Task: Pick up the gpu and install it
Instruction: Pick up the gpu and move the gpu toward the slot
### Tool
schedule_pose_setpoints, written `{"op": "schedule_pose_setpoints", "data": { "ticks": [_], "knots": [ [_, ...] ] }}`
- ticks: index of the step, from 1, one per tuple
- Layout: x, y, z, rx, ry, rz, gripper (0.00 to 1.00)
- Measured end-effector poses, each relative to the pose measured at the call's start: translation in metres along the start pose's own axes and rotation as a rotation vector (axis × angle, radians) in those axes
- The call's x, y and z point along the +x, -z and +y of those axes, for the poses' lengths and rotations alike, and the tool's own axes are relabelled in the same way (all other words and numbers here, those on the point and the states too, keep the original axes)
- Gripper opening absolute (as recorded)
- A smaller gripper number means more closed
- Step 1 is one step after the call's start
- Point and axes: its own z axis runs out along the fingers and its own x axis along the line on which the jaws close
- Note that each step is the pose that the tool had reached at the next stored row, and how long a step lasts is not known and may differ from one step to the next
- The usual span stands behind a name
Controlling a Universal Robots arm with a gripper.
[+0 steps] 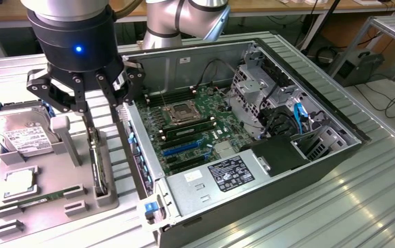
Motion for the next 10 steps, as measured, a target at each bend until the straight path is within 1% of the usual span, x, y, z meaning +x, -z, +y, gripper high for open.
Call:
{"op": "schedule_pose_setpoints", "data": {
  "ticks": [10],
  "knots": [
    [0.0016, -0.0023, -0.0002, -0.0001, 0.000, -0.0001, 0.42]
  ]
}}
